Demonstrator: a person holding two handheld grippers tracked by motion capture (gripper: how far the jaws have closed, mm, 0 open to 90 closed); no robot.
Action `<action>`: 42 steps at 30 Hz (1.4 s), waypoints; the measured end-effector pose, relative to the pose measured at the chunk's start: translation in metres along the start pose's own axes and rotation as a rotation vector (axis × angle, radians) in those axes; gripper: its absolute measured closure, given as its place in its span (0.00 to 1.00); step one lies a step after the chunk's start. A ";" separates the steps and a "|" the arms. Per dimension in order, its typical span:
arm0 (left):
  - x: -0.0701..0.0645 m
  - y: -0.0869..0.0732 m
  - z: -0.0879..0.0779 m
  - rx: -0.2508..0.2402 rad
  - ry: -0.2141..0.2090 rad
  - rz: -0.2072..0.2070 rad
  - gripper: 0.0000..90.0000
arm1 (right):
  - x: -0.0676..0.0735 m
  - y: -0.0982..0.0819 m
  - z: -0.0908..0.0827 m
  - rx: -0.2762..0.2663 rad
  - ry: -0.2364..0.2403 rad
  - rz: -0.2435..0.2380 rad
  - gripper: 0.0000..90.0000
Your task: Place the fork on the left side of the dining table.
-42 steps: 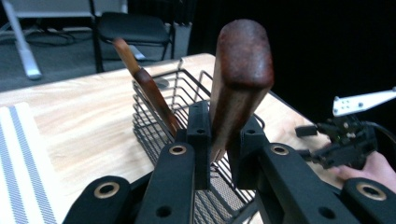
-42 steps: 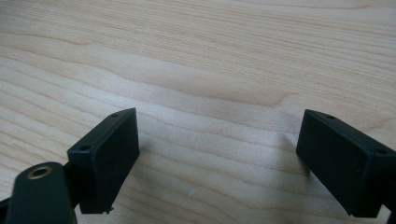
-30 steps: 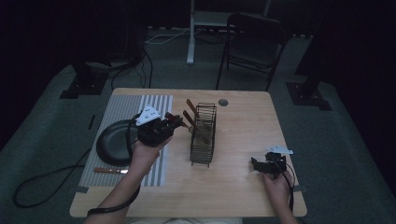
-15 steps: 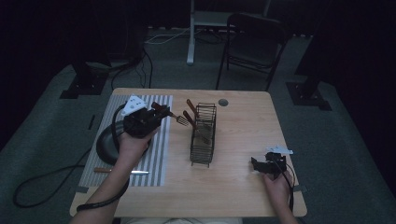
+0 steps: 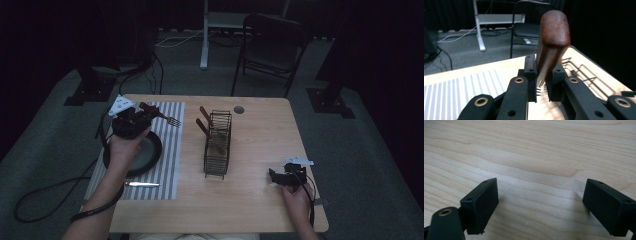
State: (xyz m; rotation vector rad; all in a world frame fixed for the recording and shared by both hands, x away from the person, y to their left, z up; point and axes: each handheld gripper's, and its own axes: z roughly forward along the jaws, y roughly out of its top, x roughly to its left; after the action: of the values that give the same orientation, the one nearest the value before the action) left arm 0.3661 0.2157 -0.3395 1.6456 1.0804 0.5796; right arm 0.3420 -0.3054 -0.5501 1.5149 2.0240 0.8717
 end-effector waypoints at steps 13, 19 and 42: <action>0.055 -0.022 0.022 0.049 0.106 -0.054 0.90 | 0.000 0.000 0.000 0.001 0.000 0.001 0.14; 0.079 -0.027 0.033 0.075 0.135 -0.101 0.90 | 0.000 0.000 0.000 0.001 0.000 0.000 0.14; 0.141 -0.062 0.079 0.135 0.169 -0.298 0.90 | 0.000 0.000 0.000 0.001 0.000 0.000 0.14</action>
State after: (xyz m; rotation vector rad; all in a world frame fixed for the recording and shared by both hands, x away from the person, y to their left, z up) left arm 0.4742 0.3027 -0.4432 1.5299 1.4856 0.4627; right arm 0.3420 -0.3053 -0.5501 1.5156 2.0246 0.8708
